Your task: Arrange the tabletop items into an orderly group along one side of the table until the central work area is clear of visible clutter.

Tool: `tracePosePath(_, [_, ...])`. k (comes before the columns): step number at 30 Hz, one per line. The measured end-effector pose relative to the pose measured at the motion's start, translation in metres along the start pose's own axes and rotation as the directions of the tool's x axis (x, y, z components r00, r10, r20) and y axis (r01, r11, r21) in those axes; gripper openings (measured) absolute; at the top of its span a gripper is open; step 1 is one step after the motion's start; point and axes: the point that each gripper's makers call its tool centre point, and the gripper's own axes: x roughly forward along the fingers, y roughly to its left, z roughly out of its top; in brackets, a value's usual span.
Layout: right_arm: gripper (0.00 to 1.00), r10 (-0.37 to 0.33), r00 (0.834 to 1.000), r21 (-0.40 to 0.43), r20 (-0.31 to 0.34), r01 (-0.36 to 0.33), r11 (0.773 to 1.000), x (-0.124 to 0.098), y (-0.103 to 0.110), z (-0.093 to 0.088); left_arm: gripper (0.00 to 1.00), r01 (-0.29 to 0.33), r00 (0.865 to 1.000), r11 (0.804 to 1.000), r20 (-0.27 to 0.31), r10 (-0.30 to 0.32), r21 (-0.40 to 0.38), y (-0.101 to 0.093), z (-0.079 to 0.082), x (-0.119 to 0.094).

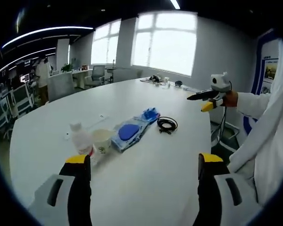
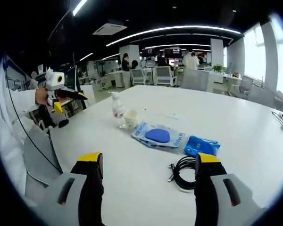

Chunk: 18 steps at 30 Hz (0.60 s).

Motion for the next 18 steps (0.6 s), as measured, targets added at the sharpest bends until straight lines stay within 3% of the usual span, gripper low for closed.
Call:
tracePosePath(9, [0.81, 0.017, 0.999, 0.026, -0.027, -0.016, 1.000, -0.018, -0.004, -0.032, 0.97, -0.033, 0.999, 0.999, -0.008, 0.033, -0.041, -0.023, -0.022, 0.003])
tracePosePath(18, [0.81, 0.049, 0.997, 0.053, -0.052, -0.046, 0.998, -0.015, 0.000, -0.057, 0.97, -0.062, 0.998, 0.996, -0.014, 0.061, -0.066, -0.036, -0.035, 0.003])
